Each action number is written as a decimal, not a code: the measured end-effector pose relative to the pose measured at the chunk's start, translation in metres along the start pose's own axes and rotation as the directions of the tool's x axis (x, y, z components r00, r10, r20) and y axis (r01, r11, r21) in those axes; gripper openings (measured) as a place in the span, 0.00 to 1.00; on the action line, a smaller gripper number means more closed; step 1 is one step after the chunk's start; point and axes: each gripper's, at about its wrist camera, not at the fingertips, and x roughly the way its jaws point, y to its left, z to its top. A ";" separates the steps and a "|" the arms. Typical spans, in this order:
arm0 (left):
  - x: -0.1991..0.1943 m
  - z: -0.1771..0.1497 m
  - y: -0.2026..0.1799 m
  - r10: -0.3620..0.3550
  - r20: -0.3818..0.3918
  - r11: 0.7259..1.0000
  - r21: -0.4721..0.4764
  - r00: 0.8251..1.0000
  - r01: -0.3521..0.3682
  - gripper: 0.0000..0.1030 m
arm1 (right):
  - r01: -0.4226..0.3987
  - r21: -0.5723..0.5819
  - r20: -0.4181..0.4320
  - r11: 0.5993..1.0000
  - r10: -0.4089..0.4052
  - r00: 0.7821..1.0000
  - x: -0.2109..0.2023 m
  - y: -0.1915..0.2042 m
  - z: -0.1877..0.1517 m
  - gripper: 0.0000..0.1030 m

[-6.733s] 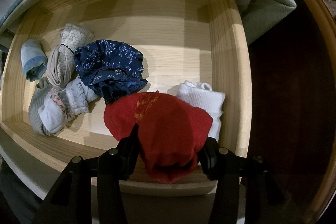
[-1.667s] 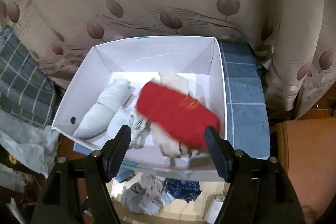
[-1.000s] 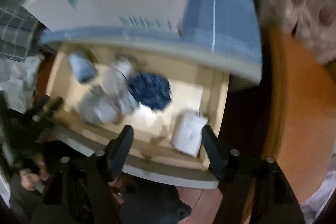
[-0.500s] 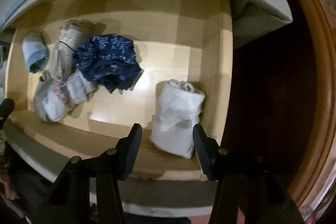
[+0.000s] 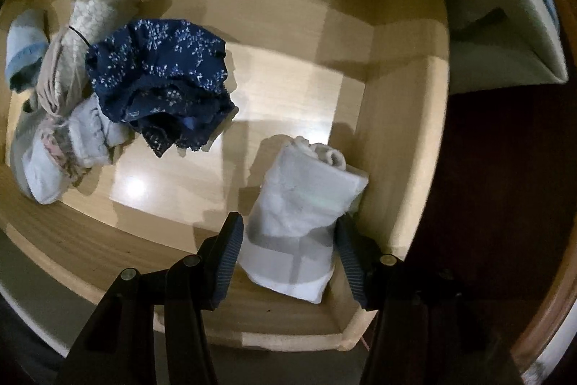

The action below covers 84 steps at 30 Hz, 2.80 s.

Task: Take underwear out of drawer
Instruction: 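Close the right gripper around the white rolled sock, then lower the left tool into the drawer and close it on the grey knit sock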

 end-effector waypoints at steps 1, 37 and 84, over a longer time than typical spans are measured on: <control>0.001 0.000 0.000 -0.007 -0.006 1.000 -0.001 1.000 0.007 0.55 | -0.010 -0.006 -0.007 1.000 0.010 1.000 0.002 0.001 0.001 0.56; 0.040 0.016 -0.030 0.017 -0.215 0.999 0.042 0.976 -0.009 0.55 | -0.181 0.063 0.031 0.981 0.180 0.983 0.009 0.022 -0.007 0.47; 0.119 0.040 -0.024 0.001 -0.451 1.000 0.004 0.893 0.000 0.64 | -0.251 0.157 0.092 0.955 0.239 0.967 0.011 -0.001 -0.017 0.50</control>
